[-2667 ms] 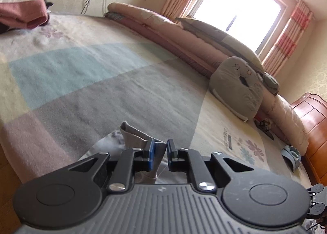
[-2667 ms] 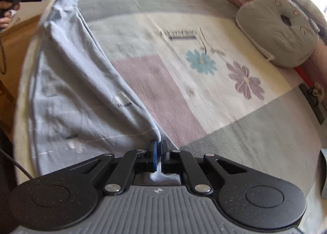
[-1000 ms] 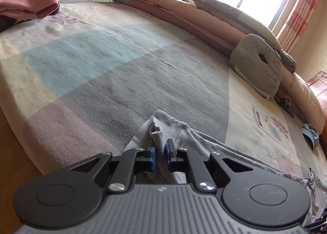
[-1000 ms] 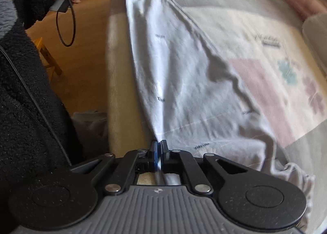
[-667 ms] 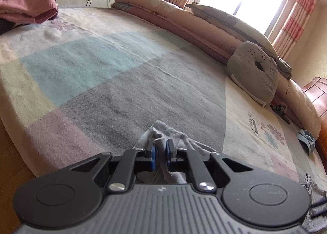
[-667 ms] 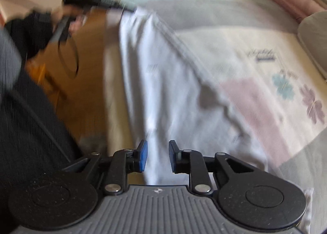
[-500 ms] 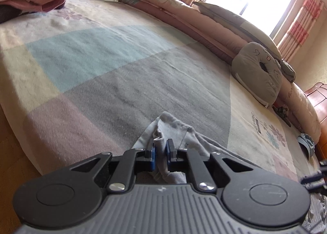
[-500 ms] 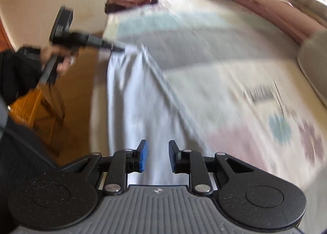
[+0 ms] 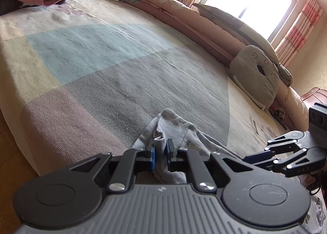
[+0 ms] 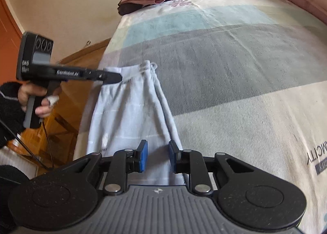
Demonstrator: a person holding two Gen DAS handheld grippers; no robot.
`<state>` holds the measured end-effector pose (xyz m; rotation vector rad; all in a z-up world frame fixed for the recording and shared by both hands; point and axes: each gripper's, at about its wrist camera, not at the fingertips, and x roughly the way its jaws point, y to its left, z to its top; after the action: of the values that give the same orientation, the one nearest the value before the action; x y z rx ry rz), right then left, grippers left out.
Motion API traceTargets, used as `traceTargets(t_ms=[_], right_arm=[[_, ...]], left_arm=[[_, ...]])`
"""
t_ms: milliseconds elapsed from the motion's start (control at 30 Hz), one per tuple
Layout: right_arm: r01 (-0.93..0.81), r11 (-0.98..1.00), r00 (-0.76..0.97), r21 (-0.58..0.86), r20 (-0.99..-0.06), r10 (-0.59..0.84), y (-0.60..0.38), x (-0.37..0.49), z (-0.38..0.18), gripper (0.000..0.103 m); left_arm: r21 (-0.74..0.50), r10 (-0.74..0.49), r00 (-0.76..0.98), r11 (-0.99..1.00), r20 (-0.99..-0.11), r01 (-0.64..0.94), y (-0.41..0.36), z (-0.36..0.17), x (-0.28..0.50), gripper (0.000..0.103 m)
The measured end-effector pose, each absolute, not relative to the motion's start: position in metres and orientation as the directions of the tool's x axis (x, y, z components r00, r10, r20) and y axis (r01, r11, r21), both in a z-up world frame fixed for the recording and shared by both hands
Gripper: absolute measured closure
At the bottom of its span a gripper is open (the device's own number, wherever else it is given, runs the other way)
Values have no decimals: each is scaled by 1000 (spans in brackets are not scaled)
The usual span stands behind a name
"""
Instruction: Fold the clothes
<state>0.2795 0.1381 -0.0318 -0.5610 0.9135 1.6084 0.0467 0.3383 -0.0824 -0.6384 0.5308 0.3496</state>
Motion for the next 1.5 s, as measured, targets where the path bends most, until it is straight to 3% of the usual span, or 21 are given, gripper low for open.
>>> traceTargets(t_ms=[600, 733, 900, 967, 1033, 1067, 1333, 1500], right_arm=[[-810, 5, -471, 586, -657, 588, 155, 323, -58, 74], [-772, -11, -516, 636, -616, 594, 178, 319, -63, 64], [-740, 4, -540, 673, -597, 593, 165, 327, -66, 64], [-733, 29, -527, 680, -594, 607, 157, 330, -69, 70], [-780, 52, -468, 623, -638, 612, 158, 324, -67, 96], [-800, 56, -443, 597, -652, 615, 158, 321, -66, 99], [-863, 52, -351, 503, -671, 653, 150, 313, -44, 97], [-883, 73, -315, 464, -699, 642, 154, 315, -46, 97]], left_arm=[[-515, 120, 833, 736, -541, -440, 344, -89, 43, 95], [-513, 119, 831, 737, -543, -440, 344, -89, 44, 95], [-512, 115, 832, 741, -542, -435, 344, -89, 44, 94], [-513, 115, 833, 739, -541, -436, 345, -89, 43, 94], [-513, 117, 832, 738, -542, -438, 345, -89, 43, 94], [-511, 119, 832, 739, -542, -439, 345, -88, 43, 95], [-505, 138, 862, 761, -487, -407, 342, -69, 41, 95], [-531, 125, 838, 722, -531, -444, 349, -87, 44, 95]])
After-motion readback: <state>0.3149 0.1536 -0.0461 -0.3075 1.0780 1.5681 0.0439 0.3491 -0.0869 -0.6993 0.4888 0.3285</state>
